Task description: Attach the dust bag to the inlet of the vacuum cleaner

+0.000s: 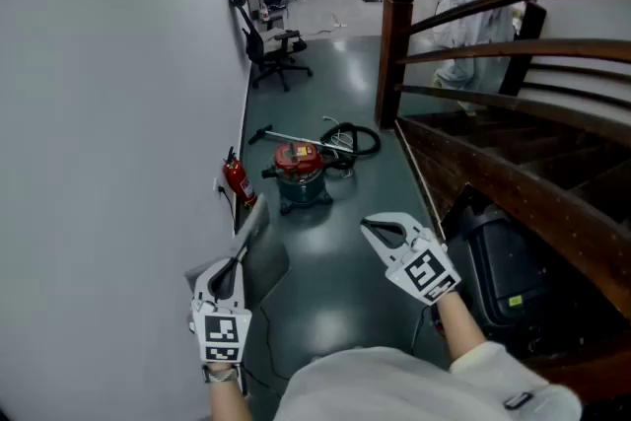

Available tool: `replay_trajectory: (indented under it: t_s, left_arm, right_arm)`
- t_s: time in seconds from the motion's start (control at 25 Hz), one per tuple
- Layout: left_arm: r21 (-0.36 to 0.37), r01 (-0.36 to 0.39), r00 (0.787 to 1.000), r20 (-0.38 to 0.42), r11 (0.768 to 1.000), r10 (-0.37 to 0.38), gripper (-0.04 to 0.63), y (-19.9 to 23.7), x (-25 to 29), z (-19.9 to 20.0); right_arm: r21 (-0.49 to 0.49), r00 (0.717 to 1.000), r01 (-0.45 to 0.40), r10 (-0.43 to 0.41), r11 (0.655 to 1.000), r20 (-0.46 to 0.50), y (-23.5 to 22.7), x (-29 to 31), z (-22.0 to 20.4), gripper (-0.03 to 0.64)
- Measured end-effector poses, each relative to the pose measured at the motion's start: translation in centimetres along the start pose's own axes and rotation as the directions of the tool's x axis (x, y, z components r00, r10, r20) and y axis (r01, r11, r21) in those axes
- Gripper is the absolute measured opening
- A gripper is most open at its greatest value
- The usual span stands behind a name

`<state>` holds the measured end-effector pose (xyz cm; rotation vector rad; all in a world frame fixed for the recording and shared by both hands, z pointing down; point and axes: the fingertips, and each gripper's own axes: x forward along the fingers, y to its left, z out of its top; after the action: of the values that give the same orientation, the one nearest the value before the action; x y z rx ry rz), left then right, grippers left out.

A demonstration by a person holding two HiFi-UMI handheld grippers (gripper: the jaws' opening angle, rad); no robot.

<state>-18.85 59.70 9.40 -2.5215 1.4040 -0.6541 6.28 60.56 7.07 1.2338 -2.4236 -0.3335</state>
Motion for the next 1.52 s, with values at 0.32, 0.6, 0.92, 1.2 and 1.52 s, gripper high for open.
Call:
replay_trajectory:
  t_s: [0.32,0.6,0.92,1.2,1.52]
  left_arm:
    - [0.004,0.001,1.0,0.006,1.0,-0.001,0.02,-0.4,0.3,0.7]
    - [-0.001,0.005,1.0,0.01,1.0,-0.005,0.02,-0.9,1.0,1.3]
    - [-0.005,-0.001,1.0,0.005,1.0,0.001,0.02,-1.5,2.3,2.0]
    - [-0.023,-0.048,0.999,-0.015,0.999,0.048,0.02,-2.1,4.0,1.9]
    - [-0.053,-0.06,0.998,-0.028,0.997,0.059,0.02,-1.2,7.5,2.1]
  right_arm:
    - [0.005,1.0,0.013,-0.013,1.0,0.012,-0.6,-0.4,0.2,0.028]
    - [0.119,0.993,0.005,-0.019,0.993,0.119,-2.1,-0.5,1.0,0.028]
    - [0.144,0.994,-0.009,-0.006,0.99,0.107,-3.5,-0.5,0.3,0.028]
    - [0.134,0.989,0.02,-0.039,0.991,0.14,-6.0,-0.9,-1.4,0.028]
    - [0.168,0.989,-0.054,0.03,0.984,0.144,-8.3,1.3,-2.5,0.028]
